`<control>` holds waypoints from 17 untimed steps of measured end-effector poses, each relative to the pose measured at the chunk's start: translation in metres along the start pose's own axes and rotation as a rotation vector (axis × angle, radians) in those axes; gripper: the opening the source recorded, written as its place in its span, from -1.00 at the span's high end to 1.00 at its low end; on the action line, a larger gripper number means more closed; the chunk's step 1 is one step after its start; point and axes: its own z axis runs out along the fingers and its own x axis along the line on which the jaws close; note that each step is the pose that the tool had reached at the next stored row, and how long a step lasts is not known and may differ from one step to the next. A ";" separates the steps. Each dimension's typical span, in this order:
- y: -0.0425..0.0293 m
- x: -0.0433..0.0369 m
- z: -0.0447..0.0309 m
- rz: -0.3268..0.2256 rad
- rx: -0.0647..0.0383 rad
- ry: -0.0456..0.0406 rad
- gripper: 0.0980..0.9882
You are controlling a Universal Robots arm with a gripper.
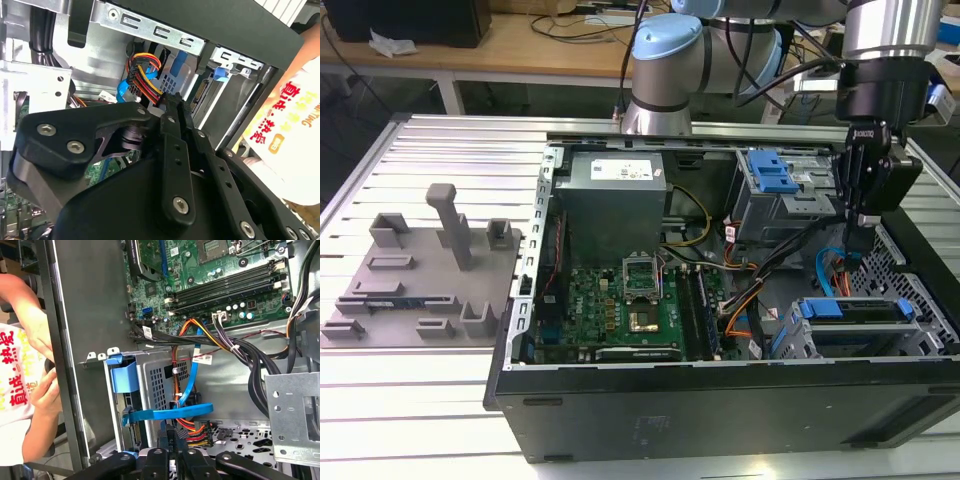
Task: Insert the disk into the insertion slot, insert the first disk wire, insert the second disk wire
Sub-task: 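Insert the first disk wire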
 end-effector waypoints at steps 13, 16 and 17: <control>-0.0030 0.0207 0.0048 0.001 -0.009 -0.0622 0.84; -0.0042 0.0295 0.0097 0.002 -0.012 -0.0834 0.84; -0.0045 0.0317 0.0110 0.002 -0.014 -0.0929 0.84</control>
